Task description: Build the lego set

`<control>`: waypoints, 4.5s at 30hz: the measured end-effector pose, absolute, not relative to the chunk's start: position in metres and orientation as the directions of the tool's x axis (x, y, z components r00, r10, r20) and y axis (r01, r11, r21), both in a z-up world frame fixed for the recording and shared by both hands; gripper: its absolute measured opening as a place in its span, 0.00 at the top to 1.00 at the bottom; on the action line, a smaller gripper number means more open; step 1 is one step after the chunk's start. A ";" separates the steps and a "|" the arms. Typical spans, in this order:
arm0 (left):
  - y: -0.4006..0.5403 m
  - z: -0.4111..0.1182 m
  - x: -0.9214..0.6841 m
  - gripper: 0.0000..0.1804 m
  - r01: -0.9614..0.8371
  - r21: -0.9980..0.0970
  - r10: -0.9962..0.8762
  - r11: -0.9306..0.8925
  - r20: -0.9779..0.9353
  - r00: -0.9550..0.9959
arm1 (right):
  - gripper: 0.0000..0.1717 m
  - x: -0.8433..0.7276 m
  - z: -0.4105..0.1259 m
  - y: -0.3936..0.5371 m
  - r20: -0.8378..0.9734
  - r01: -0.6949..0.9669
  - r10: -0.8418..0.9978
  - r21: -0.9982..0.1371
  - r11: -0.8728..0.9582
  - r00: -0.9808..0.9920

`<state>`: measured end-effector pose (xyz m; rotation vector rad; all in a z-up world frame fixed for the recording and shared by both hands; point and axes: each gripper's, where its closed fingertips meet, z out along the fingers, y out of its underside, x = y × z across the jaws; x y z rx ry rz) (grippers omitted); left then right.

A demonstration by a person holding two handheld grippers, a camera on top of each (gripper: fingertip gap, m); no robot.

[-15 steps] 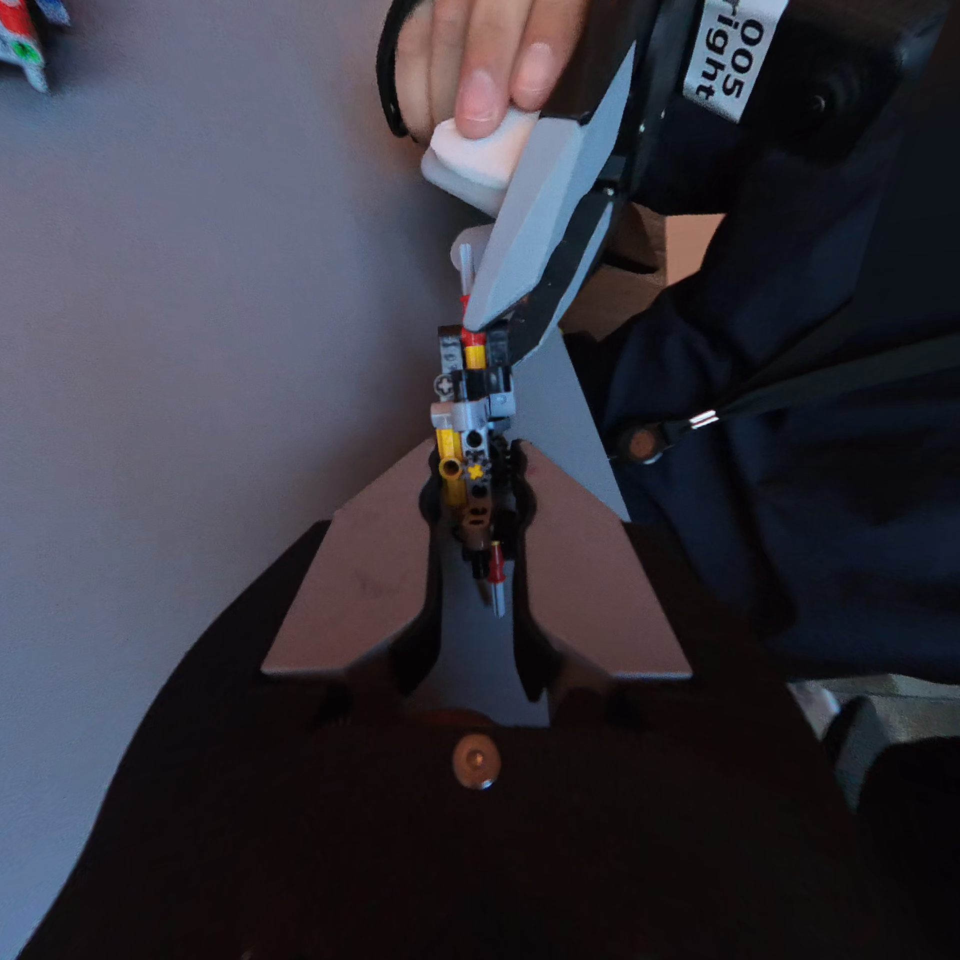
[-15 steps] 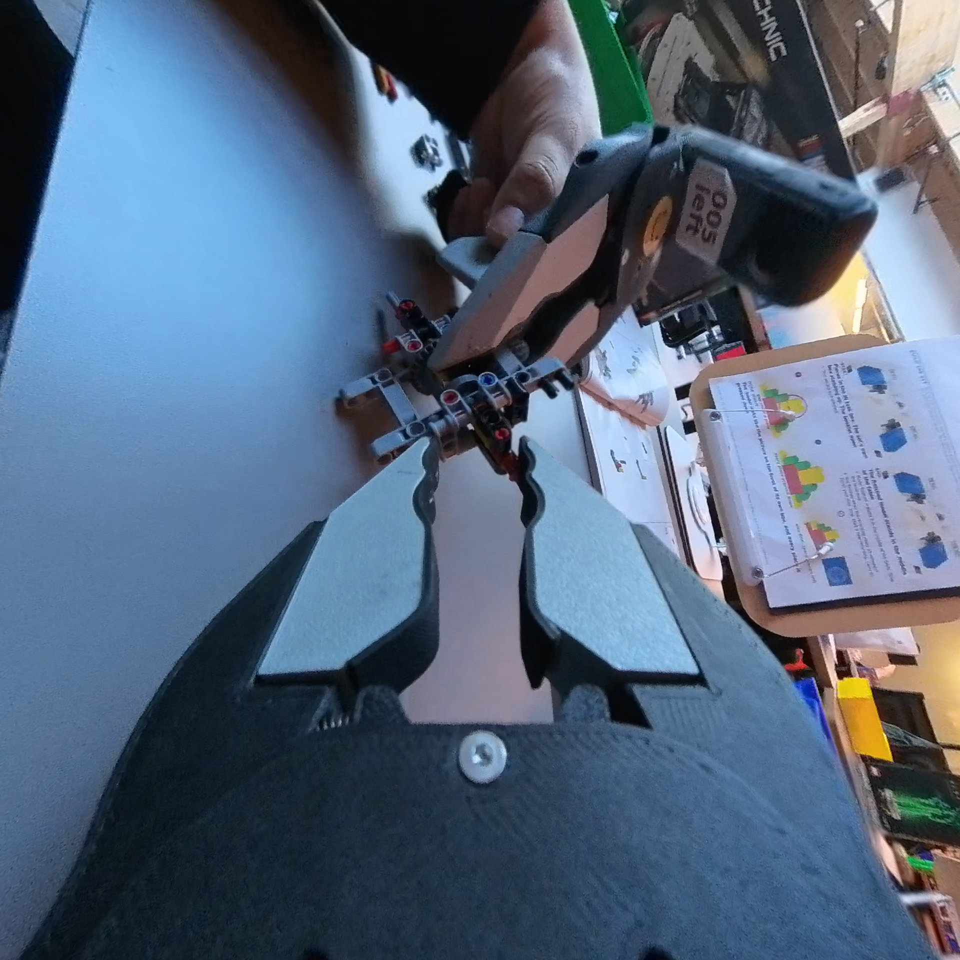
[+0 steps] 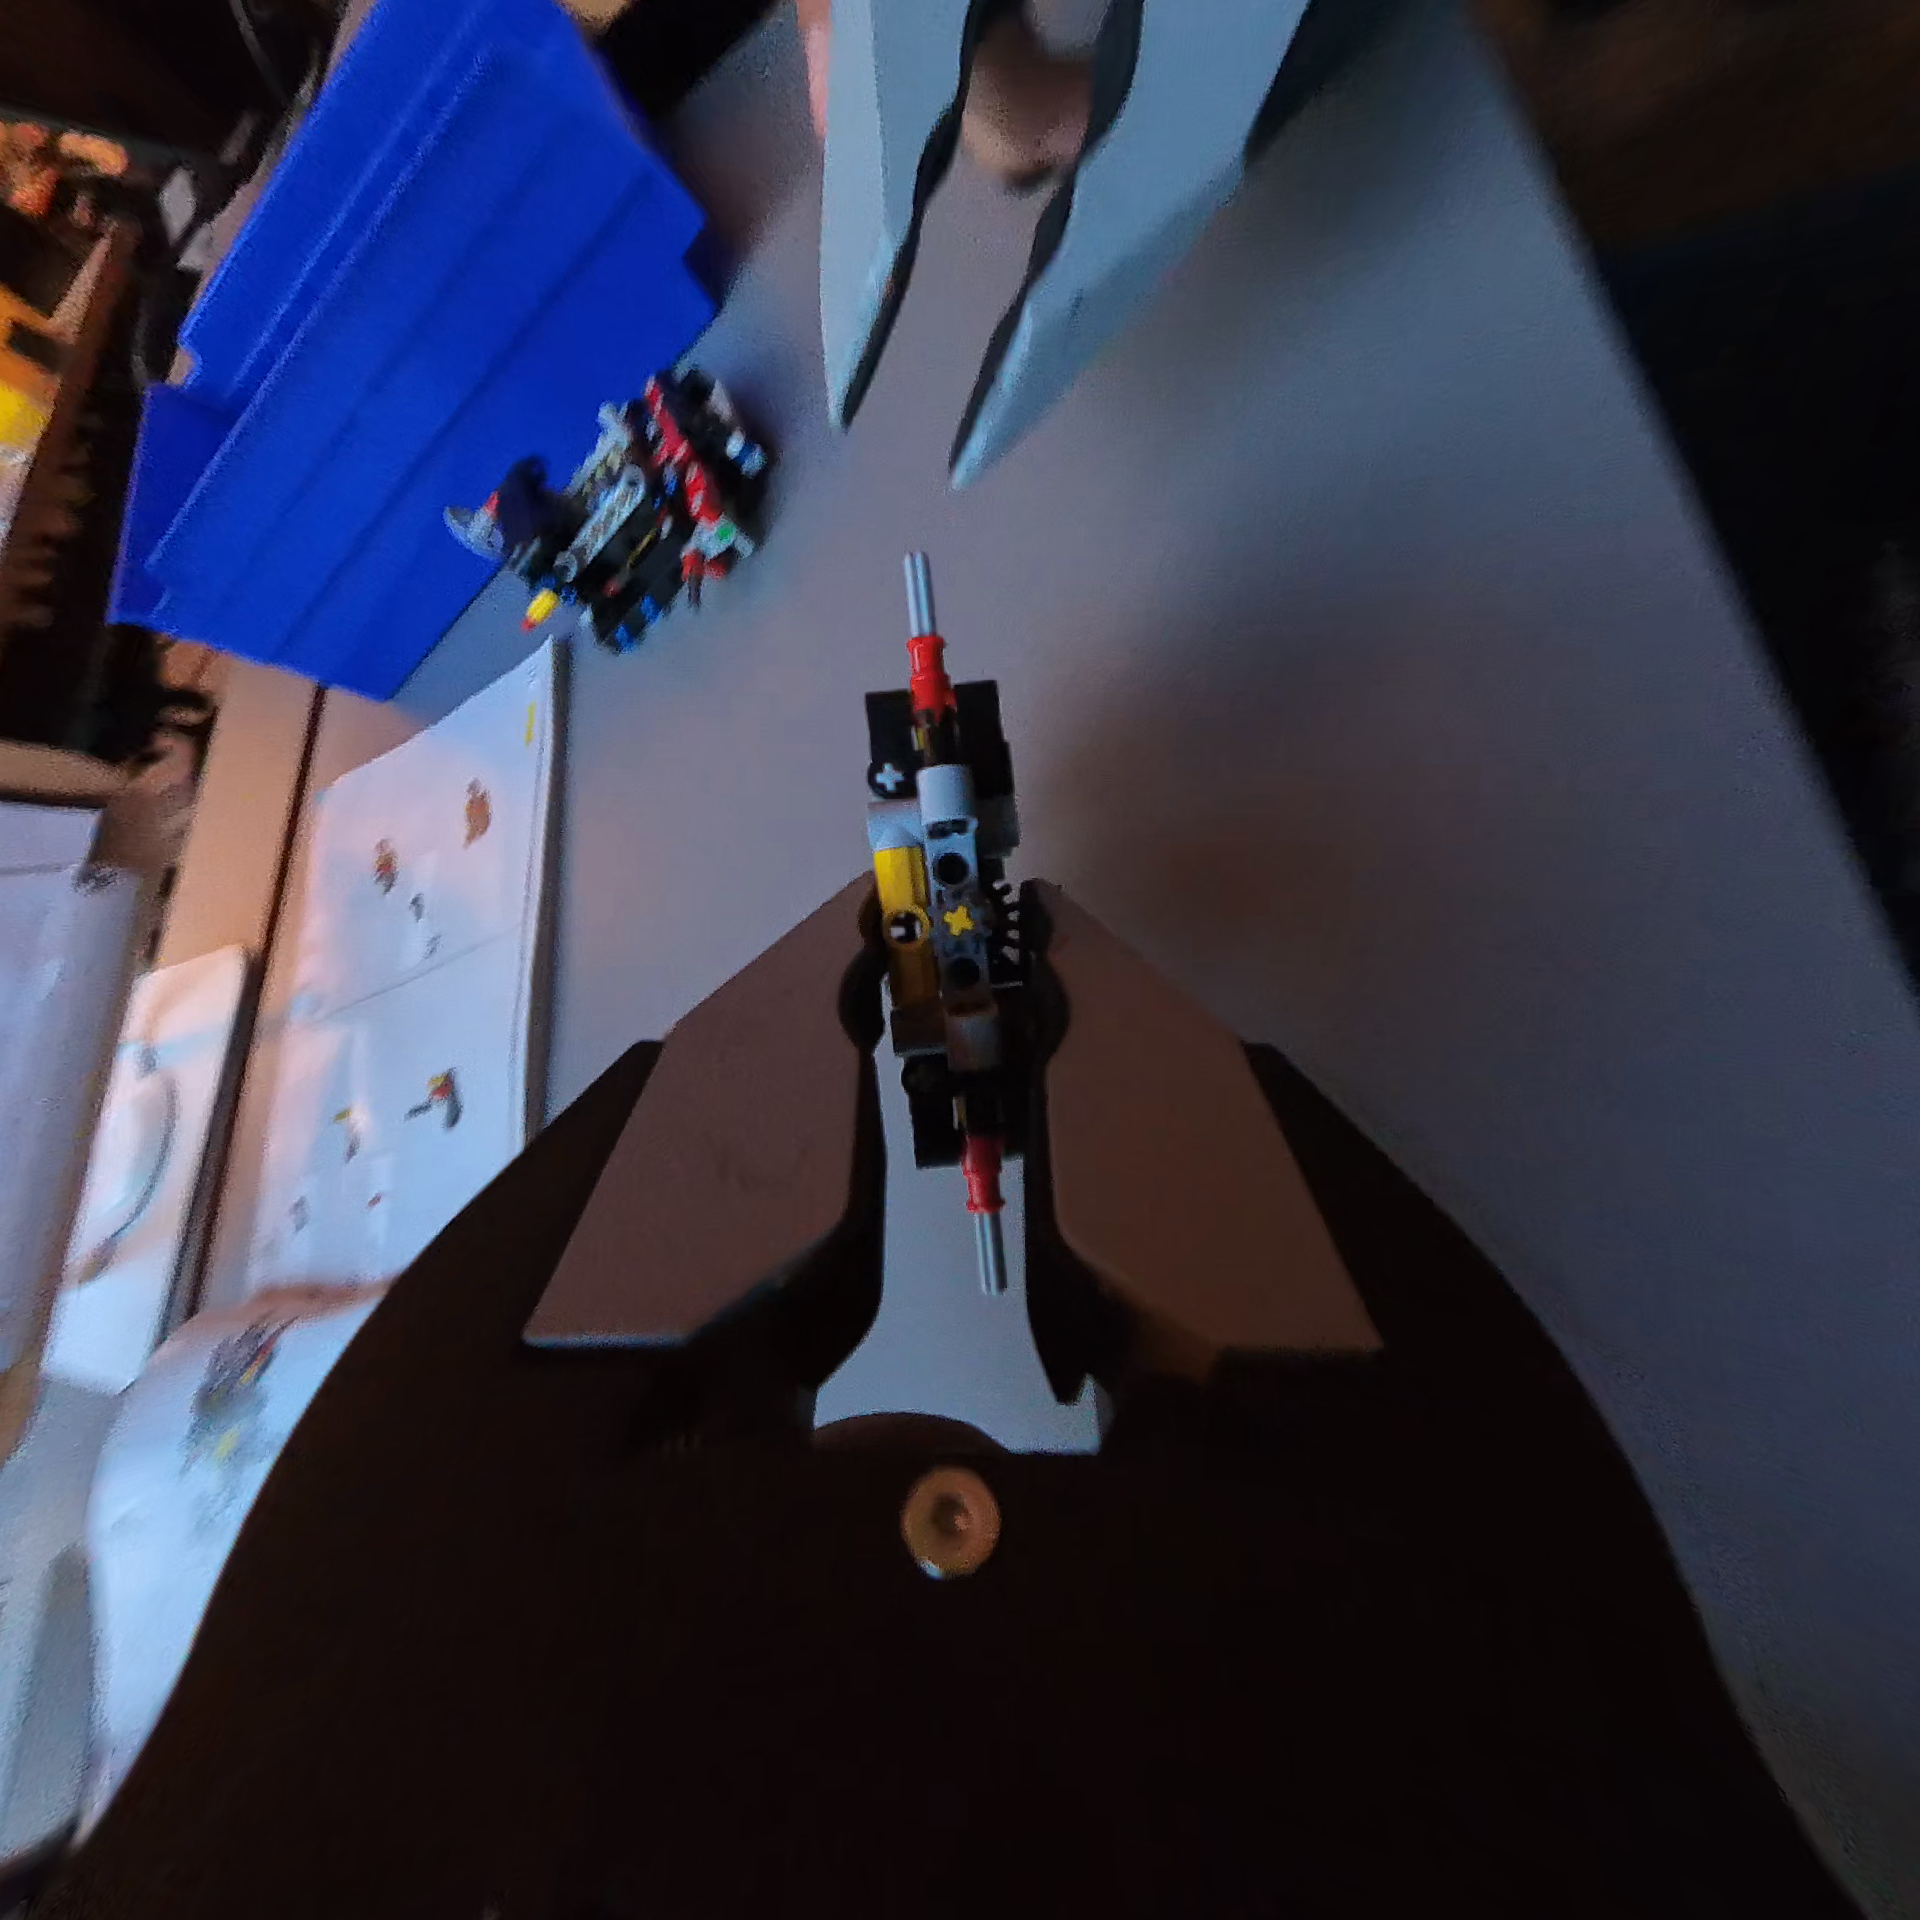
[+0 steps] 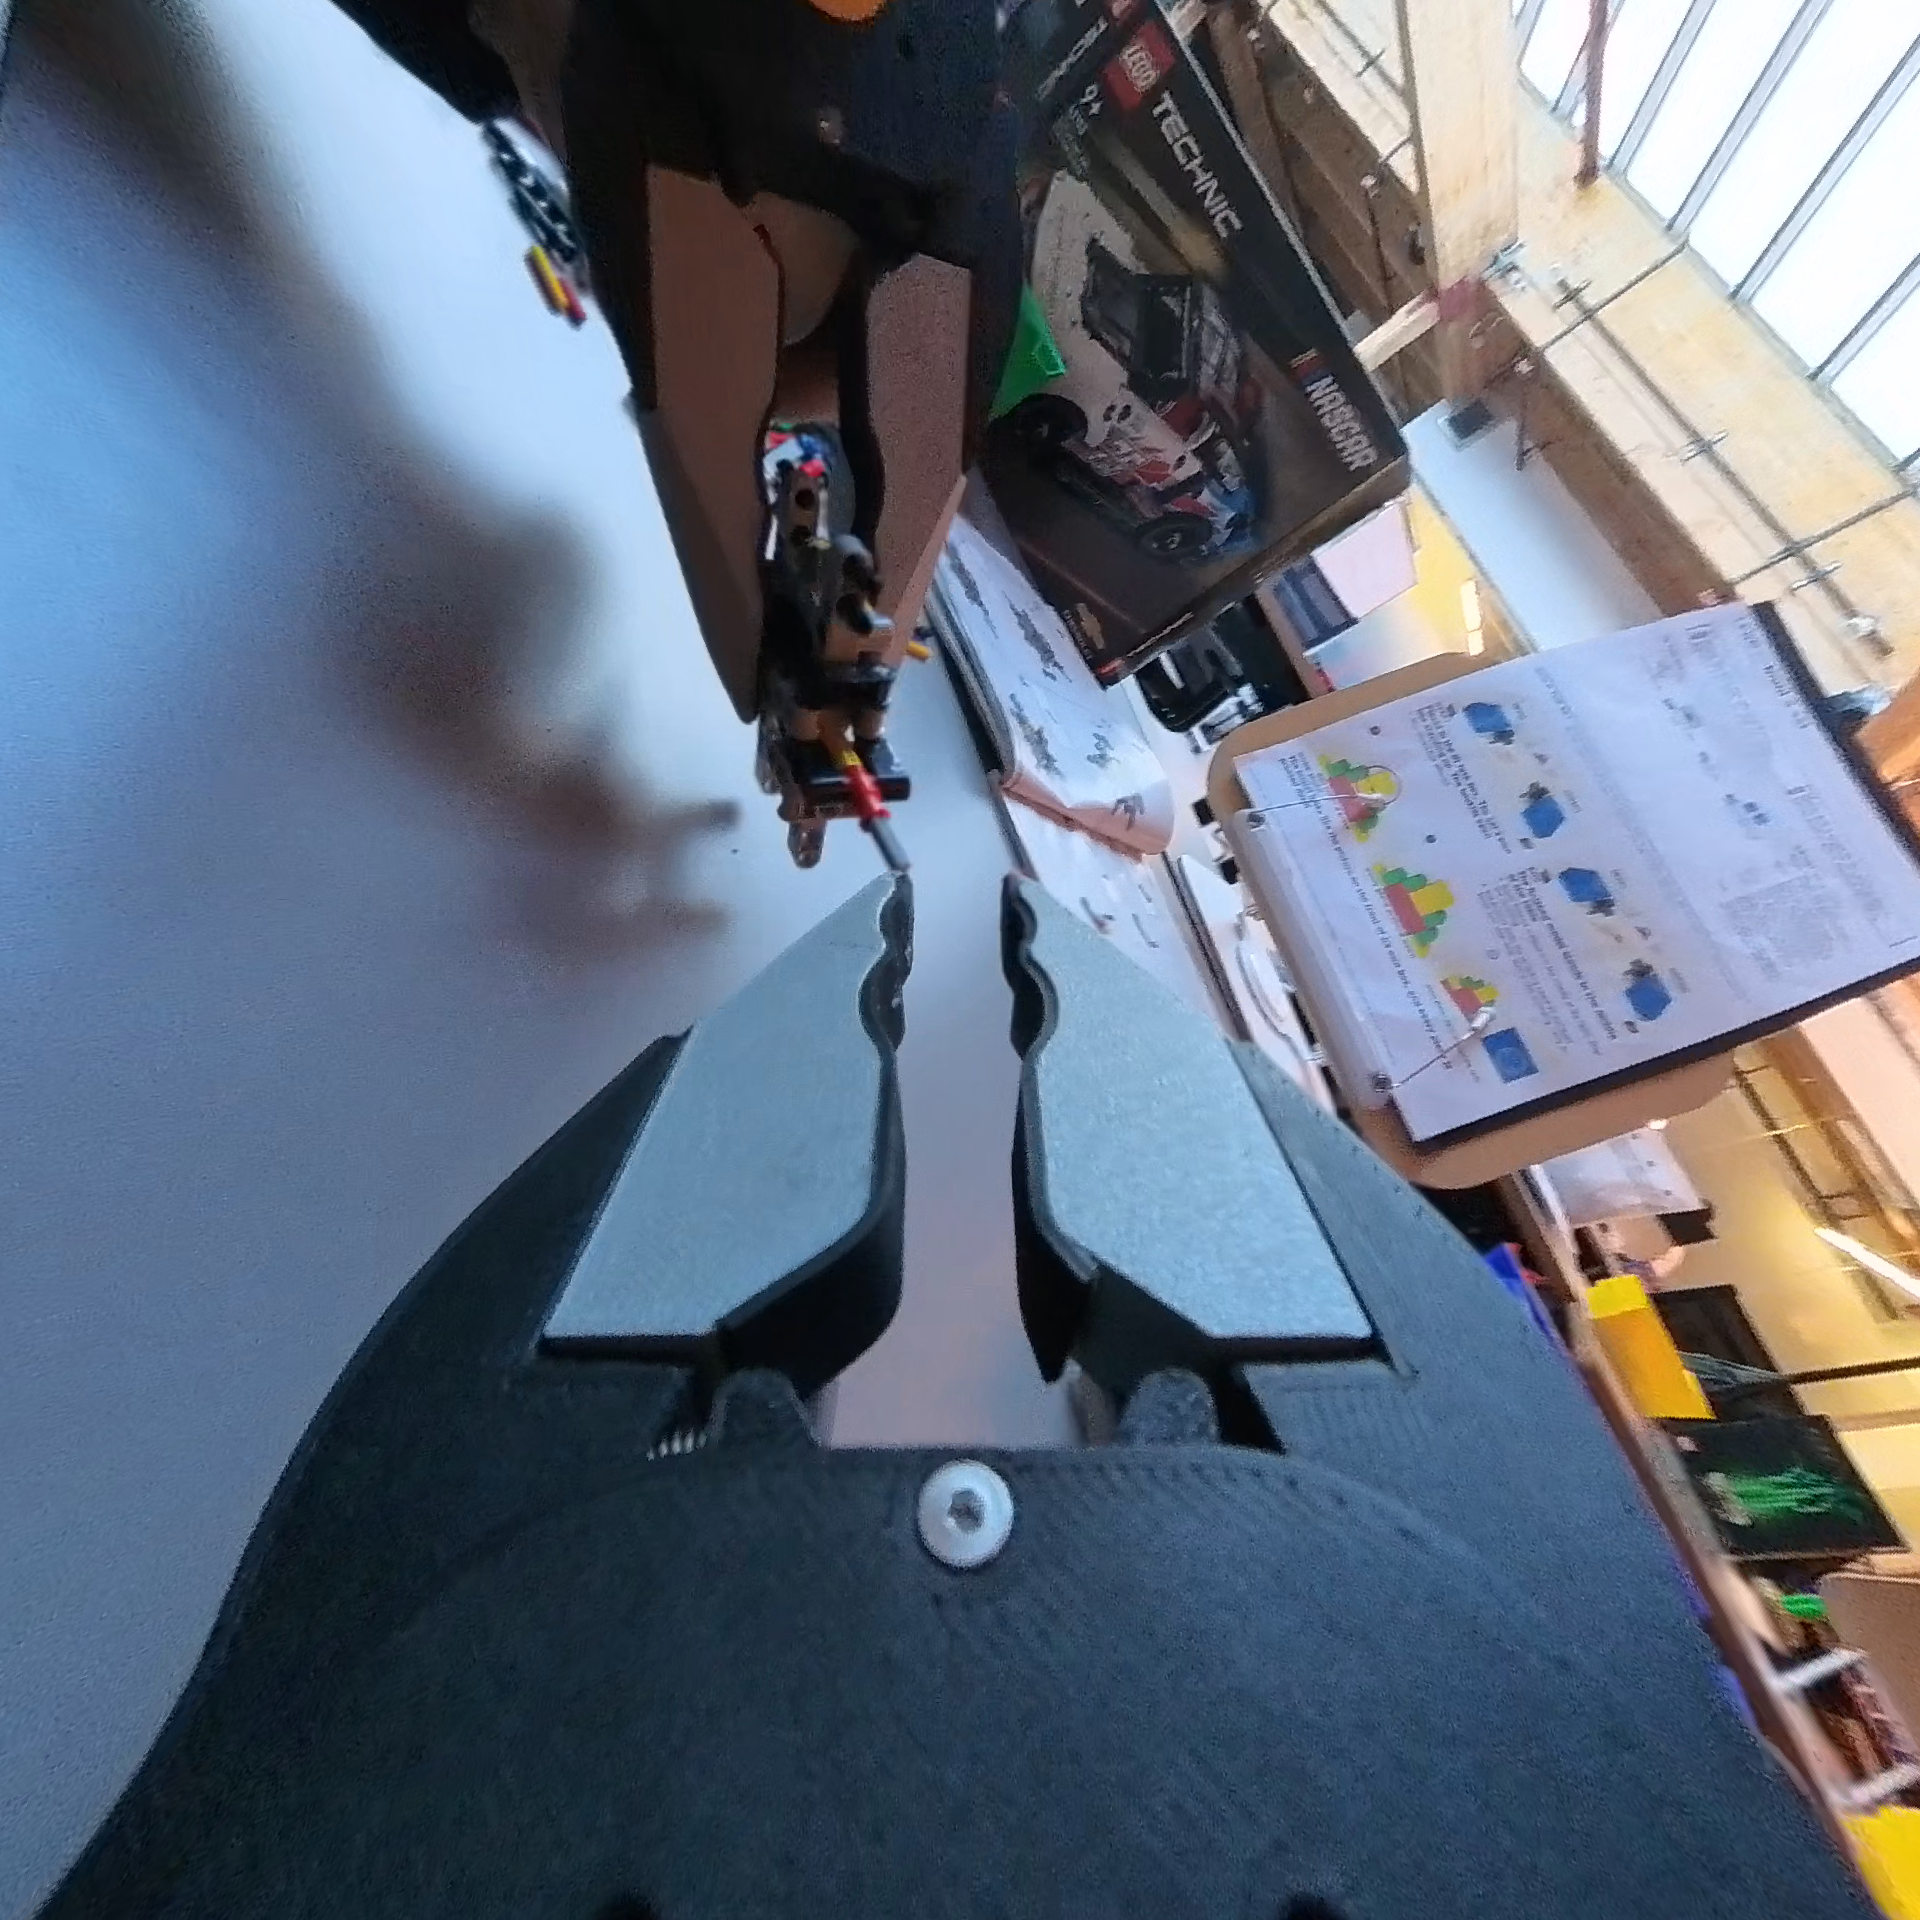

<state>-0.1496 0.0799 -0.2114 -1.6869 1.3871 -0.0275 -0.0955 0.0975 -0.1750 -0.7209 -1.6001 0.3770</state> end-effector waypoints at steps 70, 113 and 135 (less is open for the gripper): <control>0.063 -0.255 -0.195 0.94 -0.511 -0.716 -0.698 -0.476 -0.046 0.715 | 0.96 -0.101 -0.236 0.110 0.591 0.422 0.773 -0.655 0.627 -0.230; 0.070 -0.256 -0.205 0.98 -0.579 -0.677 -0.705 -0.453 -0.125 0.698 | 0.99 -0.102 -0.244 0.116 0.602 0.464 0.763 -0.621 0.632 -0.233; 0.071 -0.256 -0.151 0.98 -0.541 -0.703 -0.747 -0.462 -0.021 0.664 | 1.00 -0.102 -0.245 0.116 0.608 0.470 0.758 -0.611 0.637 -0.238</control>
